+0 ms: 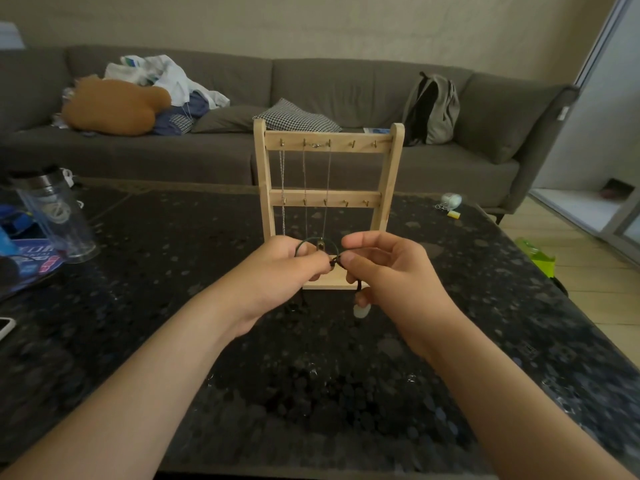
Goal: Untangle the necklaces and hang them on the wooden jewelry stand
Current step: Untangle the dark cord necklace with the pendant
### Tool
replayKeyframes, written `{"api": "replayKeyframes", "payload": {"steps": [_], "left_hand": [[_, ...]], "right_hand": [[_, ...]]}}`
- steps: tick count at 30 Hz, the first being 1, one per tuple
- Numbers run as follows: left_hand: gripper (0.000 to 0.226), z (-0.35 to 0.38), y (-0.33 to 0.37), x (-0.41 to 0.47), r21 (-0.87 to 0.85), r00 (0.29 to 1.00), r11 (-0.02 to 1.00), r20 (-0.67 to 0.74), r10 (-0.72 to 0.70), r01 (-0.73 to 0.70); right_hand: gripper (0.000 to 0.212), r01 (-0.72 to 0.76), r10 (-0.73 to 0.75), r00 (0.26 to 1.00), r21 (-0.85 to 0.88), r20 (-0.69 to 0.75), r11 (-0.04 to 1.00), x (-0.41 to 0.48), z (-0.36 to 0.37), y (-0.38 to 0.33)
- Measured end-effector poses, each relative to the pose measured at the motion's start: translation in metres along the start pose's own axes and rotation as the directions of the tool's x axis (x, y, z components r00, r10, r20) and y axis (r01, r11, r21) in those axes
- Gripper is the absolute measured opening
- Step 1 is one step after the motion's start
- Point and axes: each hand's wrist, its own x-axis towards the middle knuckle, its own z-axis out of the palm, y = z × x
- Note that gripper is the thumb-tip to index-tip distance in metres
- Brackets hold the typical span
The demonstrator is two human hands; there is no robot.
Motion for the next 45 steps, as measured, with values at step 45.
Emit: {"api": "replayKeyframes", "payload": {"steps": [45], "left_hand": [[0.018,-0.0035,-0.0029,-0.0009,-0.311,0.98,0.93,0.07,-0.185,0.198]], "right_hand": [[0.004,0.178,-0.222,0.971,-0.356,-0.087,0.918,-0.0021,0.0048,0.0052]]}}
